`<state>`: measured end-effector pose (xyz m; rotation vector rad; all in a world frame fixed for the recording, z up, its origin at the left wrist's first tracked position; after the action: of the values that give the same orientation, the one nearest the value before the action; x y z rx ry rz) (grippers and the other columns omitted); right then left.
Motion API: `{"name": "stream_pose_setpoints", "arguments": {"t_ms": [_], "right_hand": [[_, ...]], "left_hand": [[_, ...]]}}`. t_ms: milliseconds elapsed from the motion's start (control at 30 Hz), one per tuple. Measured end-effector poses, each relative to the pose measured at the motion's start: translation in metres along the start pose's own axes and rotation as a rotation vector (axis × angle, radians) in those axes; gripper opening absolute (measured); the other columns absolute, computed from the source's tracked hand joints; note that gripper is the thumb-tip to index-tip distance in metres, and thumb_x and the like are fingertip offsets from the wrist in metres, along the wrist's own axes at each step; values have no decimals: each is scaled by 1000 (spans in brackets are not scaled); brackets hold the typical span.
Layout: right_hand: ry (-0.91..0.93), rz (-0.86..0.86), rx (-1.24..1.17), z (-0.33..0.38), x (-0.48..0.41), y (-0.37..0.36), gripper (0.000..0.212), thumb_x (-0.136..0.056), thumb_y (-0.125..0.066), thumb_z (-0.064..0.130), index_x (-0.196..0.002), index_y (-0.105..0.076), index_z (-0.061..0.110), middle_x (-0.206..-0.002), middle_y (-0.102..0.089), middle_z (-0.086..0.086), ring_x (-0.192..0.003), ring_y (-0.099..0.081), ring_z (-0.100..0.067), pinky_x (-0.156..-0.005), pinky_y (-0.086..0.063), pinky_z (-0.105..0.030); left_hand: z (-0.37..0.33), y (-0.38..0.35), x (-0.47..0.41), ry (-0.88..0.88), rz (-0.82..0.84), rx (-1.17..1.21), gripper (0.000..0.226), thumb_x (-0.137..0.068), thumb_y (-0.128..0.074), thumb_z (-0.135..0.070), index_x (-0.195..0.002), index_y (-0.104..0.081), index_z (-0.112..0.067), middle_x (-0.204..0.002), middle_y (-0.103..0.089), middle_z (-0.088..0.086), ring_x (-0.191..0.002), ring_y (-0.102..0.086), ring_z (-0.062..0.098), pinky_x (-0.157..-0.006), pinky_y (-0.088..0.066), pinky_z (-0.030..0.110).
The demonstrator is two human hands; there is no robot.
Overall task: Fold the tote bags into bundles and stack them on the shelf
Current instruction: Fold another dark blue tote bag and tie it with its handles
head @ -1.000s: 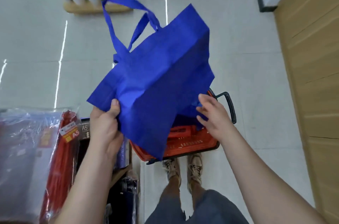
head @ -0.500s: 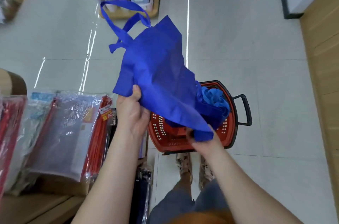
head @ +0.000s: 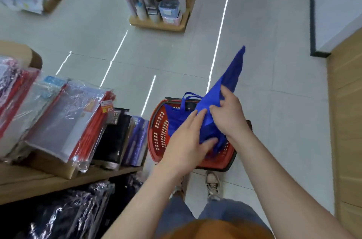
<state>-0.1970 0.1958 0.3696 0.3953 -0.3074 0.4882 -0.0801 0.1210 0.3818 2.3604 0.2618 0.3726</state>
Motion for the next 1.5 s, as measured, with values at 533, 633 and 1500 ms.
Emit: {"name": "stream_pose_setpoints", "arguments": {"t_ms": [533,633,1500], "right_hand": [[464,698,860,65,94,-32,63,-93,-45,5,-149,-34,30,-137,-55,-3,-110,-57,-18,-95,-43,-28],[580,887,990,70,128,-40,63,-96,-45,5,-146,-36,40,-131,-60,3,-99,-58,-6,-89,-44,-23],[569,1437,501,75,494,-223,21,-105,-37,24,-88,-48,19,-86,-56,-7,-65,-73,-28,-48,-55,-25]], "left_hand": [[-49,-14,132,121,-180,318,46,-94,-42,-50,-105,-58,-8,-94,-64,6,-84,-59,20,-78,-48,45],[-40,18,178,88,-518,159,45,-85,-67,-27,-128,-59,-16,-132,-57,-5,-120,-51,9,-102,-42,34],[-25,36,724,1089,-727,335,21,-66,-88,-27,-79,-72,-25,-72,-72,-12,-64,-68,4,-60,-53,21]]}}
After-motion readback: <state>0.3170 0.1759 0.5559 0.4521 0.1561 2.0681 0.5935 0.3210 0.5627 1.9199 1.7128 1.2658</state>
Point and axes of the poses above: each hand's wrist, its own x-axis away from the middle knuckle, its own y-axis out of the back of the hand, z = x × y, the point moved 3 cm from there along -x, towards the middle knuckle
